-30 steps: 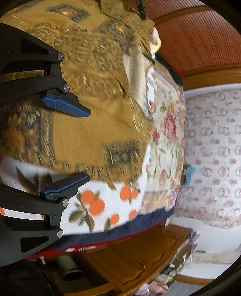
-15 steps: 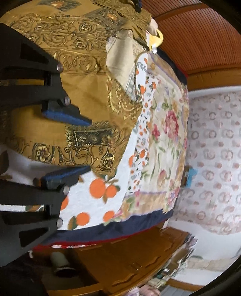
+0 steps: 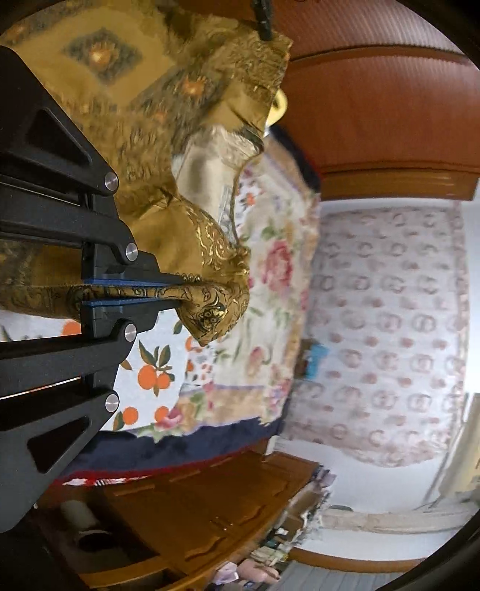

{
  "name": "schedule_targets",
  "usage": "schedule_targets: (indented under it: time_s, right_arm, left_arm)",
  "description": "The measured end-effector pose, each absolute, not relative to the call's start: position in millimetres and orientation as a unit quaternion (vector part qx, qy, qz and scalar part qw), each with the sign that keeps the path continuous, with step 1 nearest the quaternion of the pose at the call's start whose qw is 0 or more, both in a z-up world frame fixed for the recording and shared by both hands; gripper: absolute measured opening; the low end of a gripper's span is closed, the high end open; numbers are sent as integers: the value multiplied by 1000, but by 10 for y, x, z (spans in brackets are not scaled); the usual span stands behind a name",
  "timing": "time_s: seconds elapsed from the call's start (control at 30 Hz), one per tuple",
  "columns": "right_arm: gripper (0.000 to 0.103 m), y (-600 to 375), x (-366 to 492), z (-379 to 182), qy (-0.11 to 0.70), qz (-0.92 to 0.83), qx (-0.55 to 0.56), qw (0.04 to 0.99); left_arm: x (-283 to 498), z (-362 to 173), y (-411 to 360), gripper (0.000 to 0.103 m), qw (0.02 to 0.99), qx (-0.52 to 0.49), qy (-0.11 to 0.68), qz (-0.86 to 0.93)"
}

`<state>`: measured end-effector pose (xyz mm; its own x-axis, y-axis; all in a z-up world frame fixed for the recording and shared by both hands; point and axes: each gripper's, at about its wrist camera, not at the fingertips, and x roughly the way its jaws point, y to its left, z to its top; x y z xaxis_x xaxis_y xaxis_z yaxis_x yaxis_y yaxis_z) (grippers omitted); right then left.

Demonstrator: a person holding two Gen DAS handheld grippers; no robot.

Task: Fold small clothes

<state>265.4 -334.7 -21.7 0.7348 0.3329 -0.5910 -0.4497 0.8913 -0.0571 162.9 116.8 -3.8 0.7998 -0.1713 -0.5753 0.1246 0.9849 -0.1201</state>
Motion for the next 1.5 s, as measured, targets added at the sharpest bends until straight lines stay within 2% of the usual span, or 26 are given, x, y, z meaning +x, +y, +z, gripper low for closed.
schedule_targets:
  time_s: [0.23, 0.53, 0.9, 1.2, 1.23, 1.27, 1.33, 1.5]
  right_arm:
    - [2, -3470, 1837, 3, 271, 228, -81, 932]
    - [2, -3735, 761, -185, 304, 249, -63, 917]
    - [2, -3889, 249, -446, 357, 243, -55, 900]
    - [4, -3886, 205, -606, 368, 226, -86, 898]
    - [6, -3883, 198, -593, 367, 225, -90, 898]
    - [7, -3886, 185, -574, 363, 224, -92, 900]
    - [10, -3890, 150, -517, 352, 225, -96, 903]
    - [11, -3889, 196, -448, 343, 220, -103, 907]
  left_arm:
    - [724, 12, 1077, 0, 956, -38, 275, -91]
    - [-279, -355, 1200, 0, 952, -78, 287, -70]
    - [-654, -681, 1122, 1, 938, -54, 337, -60]
    - [-751, -615, 1238, 6, 941, -49, 330, -52]
    - [-771, -585, 1257, 9, 943, -49, 326, -49]
    - [-784, -551, 1293, 24, 945, -48, 321, -41]
    - [-752, -525, 1345, 39, 945, -46, 321, -31]
    - [-494, -524, 1521, 42, 941, -45, 335, -16]
